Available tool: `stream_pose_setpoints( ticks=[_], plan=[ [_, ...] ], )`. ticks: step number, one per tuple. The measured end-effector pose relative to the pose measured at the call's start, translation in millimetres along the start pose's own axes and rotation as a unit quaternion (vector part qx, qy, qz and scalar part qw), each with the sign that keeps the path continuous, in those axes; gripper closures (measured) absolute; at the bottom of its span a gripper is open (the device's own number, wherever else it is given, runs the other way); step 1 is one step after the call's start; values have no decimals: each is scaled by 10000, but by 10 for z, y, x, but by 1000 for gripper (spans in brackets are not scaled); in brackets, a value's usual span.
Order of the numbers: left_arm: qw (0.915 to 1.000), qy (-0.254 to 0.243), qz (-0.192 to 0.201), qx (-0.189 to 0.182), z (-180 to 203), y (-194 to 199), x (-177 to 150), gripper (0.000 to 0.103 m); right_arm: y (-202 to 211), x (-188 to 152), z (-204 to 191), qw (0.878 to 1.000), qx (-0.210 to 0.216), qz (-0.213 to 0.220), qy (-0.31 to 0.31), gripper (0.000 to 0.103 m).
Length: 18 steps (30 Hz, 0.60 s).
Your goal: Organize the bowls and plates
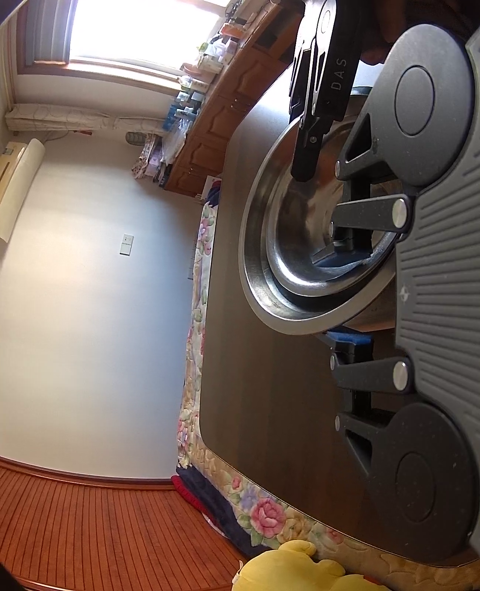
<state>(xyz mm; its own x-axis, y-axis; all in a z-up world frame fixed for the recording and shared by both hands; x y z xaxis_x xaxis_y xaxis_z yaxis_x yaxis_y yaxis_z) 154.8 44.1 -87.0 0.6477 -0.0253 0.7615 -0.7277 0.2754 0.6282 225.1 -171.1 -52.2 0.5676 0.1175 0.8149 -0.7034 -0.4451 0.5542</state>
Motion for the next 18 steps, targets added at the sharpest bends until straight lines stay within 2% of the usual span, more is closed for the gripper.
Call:
stream_pose_setpoints(
  ticks=[3, 6, 7, 11, 18],
  plan=[
    [10000, -4, 16, 80, 14, 2, -10, 58, -2, 6, -7, 10000, -20, 21, 56, 65],
    [9997, -33, 65, 223, 49, 49, -21, 42, 7, 5, -16, 9999, -59, 44, 94, 53],
    [9996, -46, 84, 262, 51, 63, -17, 39, 17, 7, -5, 9999, -73, 43, 95, 47],
    [9988, -88, 201, 440, 57, 135, 11, 18, 97, -5, 59, 9998, -185, 58, 85, 39],
    [9973, -172, 412, 587, 187, 329, 66, 1, 381, -12, 192, 9986, -482, 236, 4, 22]
  ],
)
Point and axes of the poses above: each gripper's, at about its wrist camera, not at the fingertips, and y roughly against the way its jaws point, z to its right, x to its top, the point moved 8 cm from there along -y, roughly the way its jaws point, and after that the axes turned 11 degrees about -z, right-handed, at the moved point
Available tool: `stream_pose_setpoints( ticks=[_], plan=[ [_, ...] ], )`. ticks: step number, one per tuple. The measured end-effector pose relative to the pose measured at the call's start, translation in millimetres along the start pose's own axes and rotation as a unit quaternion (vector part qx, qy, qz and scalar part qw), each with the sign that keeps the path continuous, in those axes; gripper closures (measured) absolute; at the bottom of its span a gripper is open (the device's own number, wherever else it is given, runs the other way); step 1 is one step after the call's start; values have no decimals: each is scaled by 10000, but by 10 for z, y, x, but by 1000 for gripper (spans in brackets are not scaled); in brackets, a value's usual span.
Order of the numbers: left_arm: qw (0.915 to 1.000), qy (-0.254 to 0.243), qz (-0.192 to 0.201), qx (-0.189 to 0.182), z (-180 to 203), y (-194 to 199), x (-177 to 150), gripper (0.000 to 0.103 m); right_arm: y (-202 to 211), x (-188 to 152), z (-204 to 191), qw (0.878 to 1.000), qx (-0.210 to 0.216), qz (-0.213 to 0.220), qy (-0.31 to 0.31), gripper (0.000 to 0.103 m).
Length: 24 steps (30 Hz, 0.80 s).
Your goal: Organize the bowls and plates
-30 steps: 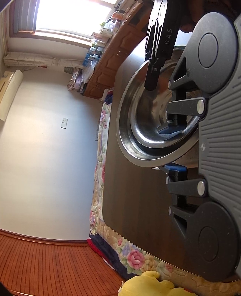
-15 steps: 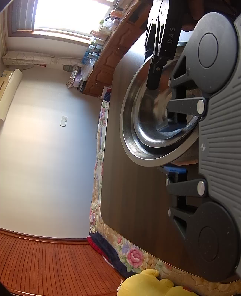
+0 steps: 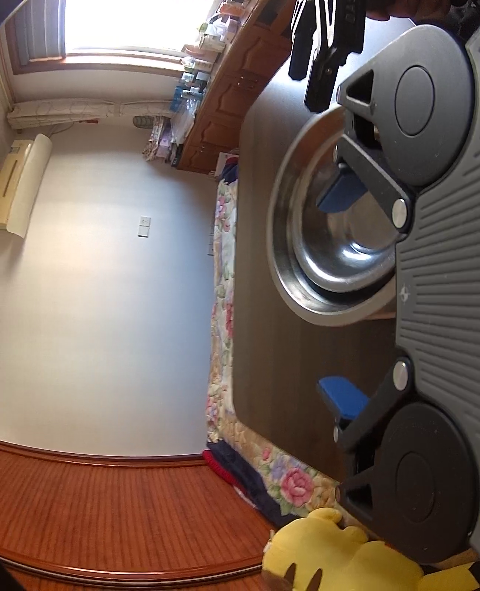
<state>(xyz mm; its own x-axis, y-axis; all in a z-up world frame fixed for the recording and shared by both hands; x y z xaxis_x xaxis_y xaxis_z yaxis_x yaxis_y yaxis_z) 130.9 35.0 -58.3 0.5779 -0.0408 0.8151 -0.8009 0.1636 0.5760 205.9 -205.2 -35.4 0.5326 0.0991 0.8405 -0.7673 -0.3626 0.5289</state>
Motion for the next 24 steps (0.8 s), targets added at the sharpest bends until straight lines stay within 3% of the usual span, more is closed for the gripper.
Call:
stream_pose_setpoints(
  ticks=[4, 8, 12, 18, 24],
  plan=[
    [9999, -95, 93, 68, 105, 114, 42, 0, 192, 18, 55, 9997, -203, 168, 3, 7],
    [9998, -96, 177, 84, 183, 223, 60, 0, 355, 50, 99, 9988, -383, 292, -7, 0],
    [9997, -69, 189, 115, 263, 302, 91, 0, 496, 103, 140, 9974, -592, 421, -21, 0],
    [9979, -252, 249, 550, 395, 366, 96, 0, 602, 77, 172, 9944, -946, 458, -89, 0],
    [9974, -336, 331, 548, 559, 463, 63, 0, 722, 42, 162, 9915, -1152, 584, -137, 0]
  ],
)
Point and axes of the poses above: each gripper's, at about its wrist camera, not at the fingertips, and y roughly against the way its jaws point, z to its right, x to its top, the point moved 8 cm from there along -y, roughly the way its jaws point, and after that the axes turned 11 degrees about -z, right-handed, at the moved point
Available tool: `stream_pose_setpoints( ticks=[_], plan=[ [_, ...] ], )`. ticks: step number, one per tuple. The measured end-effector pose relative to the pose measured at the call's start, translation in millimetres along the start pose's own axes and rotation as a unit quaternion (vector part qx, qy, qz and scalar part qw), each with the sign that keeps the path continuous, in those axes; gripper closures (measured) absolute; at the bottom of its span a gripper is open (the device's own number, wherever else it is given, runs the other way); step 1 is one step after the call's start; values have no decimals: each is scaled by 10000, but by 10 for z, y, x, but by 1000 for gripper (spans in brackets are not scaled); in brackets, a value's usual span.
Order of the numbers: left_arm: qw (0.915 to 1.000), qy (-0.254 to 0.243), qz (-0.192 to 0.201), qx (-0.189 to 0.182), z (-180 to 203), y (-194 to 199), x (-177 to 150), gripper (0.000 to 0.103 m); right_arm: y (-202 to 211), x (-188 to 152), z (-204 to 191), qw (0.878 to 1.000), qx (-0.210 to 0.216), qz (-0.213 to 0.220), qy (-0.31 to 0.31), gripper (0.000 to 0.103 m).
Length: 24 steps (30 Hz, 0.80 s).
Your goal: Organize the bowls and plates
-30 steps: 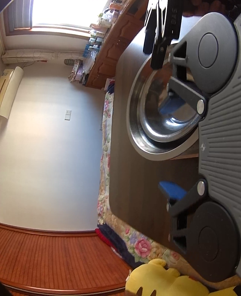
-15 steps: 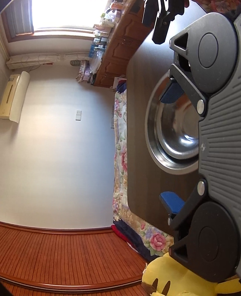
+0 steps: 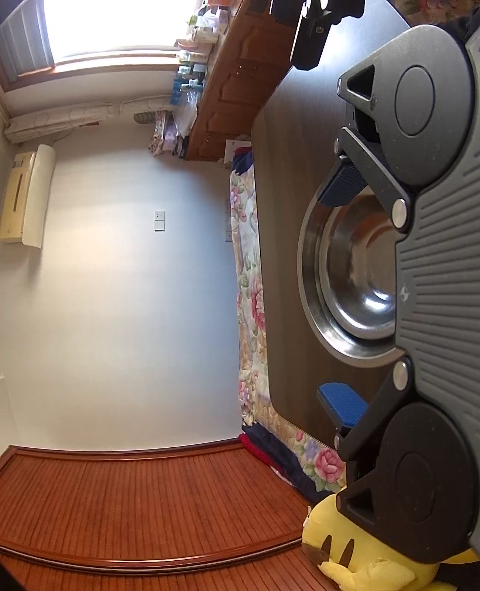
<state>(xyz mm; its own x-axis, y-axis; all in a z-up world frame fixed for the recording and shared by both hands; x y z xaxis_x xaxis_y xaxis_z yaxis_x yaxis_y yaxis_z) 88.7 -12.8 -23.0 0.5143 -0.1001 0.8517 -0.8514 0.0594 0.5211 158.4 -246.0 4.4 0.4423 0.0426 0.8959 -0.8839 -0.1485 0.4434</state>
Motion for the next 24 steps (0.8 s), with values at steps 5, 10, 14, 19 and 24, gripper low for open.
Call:
stream_pose_setpoints(
  ticks=[5, 10, 14, 19, 24],
  plan=[
    [9999, -132, 14, -13, 125, 66, -62, 0, 85, -27, -3, 9998, -171, 58, -44, 0],
    [9998, -178, -39, 13, 153, 82, -125, 0, 95, -88, -2, 9996, -248, 53, -81, 0],
    [9999, -147, -61, 17, 136, 67, -222, 0, 71, -130, -17, 9997, -235, 48, -65, 0],
    [9997, -143, -169, 75, 80, 19, -325, 0, 19, -215, 8, 9995, -308, -12, -84, 0],
    [9996, -73, -216, 139, 6, 1, -365, 0, -8, -263, 32, 9994, -337, -63, -107, 0]
  ],
)
Point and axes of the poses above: each gripper's, at about its wrist camera, not at the fingertips, and y roughly against the way its jaws point, z to its right, x to its top, the point moved 8 cm from there along -y, roughly the way its jaws point, and after that the axes turned 11 degrees about -z, right-handed, at the moved point
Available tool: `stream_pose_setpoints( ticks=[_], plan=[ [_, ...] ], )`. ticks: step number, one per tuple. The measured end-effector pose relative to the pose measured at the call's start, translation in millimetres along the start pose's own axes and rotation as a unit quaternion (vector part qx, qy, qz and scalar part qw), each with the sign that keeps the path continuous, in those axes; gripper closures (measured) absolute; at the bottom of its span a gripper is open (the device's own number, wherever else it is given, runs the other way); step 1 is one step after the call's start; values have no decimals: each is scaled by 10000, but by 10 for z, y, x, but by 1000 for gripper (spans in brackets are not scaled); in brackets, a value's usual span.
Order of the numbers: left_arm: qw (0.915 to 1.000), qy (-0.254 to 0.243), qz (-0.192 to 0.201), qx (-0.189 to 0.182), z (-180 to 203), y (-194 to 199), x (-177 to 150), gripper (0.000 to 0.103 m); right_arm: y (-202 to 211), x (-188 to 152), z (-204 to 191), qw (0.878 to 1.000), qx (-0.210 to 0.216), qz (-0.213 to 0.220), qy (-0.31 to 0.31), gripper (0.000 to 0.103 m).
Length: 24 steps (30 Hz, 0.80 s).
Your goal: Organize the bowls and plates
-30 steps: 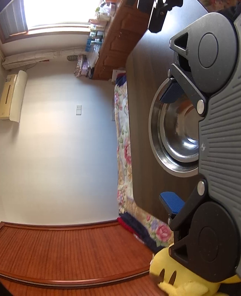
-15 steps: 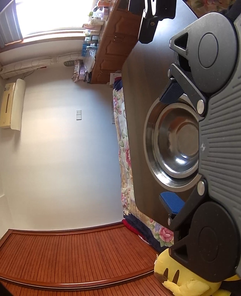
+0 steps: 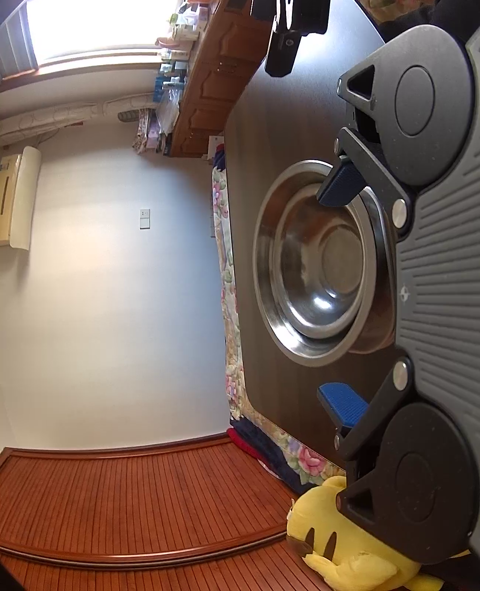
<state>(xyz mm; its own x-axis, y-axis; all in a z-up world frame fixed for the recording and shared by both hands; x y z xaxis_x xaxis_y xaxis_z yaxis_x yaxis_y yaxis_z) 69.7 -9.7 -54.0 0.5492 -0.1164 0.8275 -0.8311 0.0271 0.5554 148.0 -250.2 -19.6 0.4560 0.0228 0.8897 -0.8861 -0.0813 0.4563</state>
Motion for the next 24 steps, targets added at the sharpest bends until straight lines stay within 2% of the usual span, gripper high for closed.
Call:
stream_pose_setpoints(
  ticks=[24],
  plan=[
    [10000, 32, -60, 56, -41, -6, -58, 0, 8, -30, 65, 10000, -23, -70, -14, 0]
  ],
)
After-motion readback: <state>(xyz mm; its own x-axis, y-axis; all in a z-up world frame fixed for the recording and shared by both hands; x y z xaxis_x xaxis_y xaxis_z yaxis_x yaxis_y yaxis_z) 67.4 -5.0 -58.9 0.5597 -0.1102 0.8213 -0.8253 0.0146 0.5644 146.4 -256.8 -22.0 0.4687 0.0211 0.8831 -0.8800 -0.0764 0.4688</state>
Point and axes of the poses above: each gripper's, at about its wrist camera, not at the fingertips, and y roughly against the way its jaws point, z to its right, x to its top, the point moved 8 cm from there along -y, roughly the way its jaws point, and after that the axes turned 11 degrees about -z, right-handed, at the moved point
